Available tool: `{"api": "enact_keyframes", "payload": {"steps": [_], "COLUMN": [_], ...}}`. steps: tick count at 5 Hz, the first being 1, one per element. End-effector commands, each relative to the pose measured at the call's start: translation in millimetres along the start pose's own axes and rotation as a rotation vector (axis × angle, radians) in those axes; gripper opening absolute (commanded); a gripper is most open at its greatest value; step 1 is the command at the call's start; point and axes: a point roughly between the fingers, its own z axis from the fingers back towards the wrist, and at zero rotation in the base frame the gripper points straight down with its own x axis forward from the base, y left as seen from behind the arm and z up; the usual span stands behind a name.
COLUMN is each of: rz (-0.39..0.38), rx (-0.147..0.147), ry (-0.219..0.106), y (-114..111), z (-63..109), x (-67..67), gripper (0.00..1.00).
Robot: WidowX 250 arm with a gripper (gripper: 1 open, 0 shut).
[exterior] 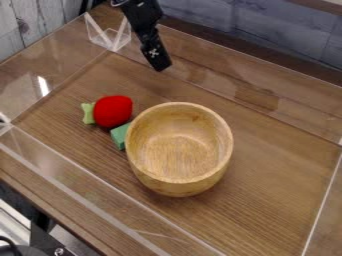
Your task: Remove the green stick from the brown bowl and put it on the table
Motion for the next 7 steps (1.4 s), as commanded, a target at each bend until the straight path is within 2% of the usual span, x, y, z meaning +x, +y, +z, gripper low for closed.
{"api": "enact_keyframes", "payload": {"steps": [1,3,5,7], "rz": [-0.127,-0.147,-0.096,-0.057], "rx": [0.053,0.046,0.075,0.097], "ry": [-0.021,-0.013,-0.009,-0.009], "y": [7,7,20,-2], "z": [27.1,29.7,24.3,20.7], "x": [23.3,20.5,6.8,24.6], "gripper": [1.0,1.0,1.0,1.0]}}
